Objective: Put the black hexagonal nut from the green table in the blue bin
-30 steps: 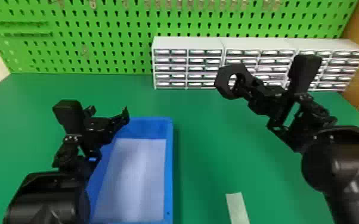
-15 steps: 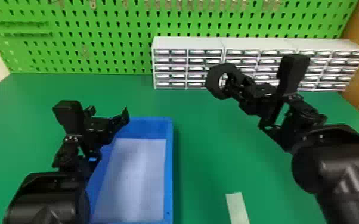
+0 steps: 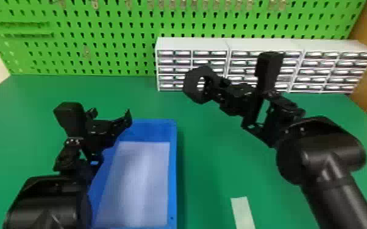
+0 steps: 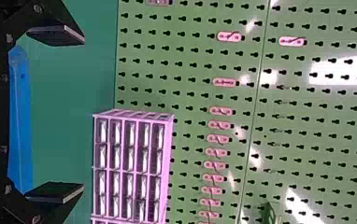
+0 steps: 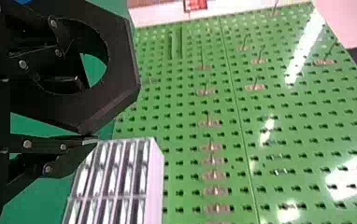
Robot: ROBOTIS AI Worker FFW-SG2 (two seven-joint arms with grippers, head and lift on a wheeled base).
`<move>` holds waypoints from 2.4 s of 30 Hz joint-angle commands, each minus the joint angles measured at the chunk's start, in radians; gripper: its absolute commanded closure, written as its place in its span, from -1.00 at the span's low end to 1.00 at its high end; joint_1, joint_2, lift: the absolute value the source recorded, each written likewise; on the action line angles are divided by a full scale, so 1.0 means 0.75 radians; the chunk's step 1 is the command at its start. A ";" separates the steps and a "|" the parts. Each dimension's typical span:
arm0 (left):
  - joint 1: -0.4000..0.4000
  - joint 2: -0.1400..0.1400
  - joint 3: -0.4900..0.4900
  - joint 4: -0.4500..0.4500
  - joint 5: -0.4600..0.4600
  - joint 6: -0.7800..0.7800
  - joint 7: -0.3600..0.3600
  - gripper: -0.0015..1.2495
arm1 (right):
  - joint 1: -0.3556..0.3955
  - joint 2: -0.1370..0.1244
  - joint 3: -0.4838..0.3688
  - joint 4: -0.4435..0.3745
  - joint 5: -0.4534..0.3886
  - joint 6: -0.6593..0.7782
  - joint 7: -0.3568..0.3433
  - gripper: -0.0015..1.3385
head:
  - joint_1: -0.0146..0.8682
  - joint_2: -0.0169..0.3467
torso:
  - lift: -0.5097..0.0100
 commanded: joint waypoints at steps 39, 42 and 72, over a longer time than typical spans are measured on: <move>-0.035 -0.003 0.050 0.012 -0.041 0.000 0.016 -0.72 | -0.103 0.024 0.370 0.188 -0.191 0.087 0.063 0.44 | 0.59 -0.63 | 0.59; -0.037 -0.003 0.056 0.014 -0.043 0.000 0.016 -0.72 | -0.103 0.024 0.385 0.202 -0.201 0.087 0.063 0.44 | 0.59 -0.63 | 0.59; -0.041 -0.003 0.064 0.018 -0.053 0.000 0.016 -0.72 | -0.126 0.015 0.450 0.237 -0.258 0.122 0.063 -0.88 | 0.59 -0.63 | 0.59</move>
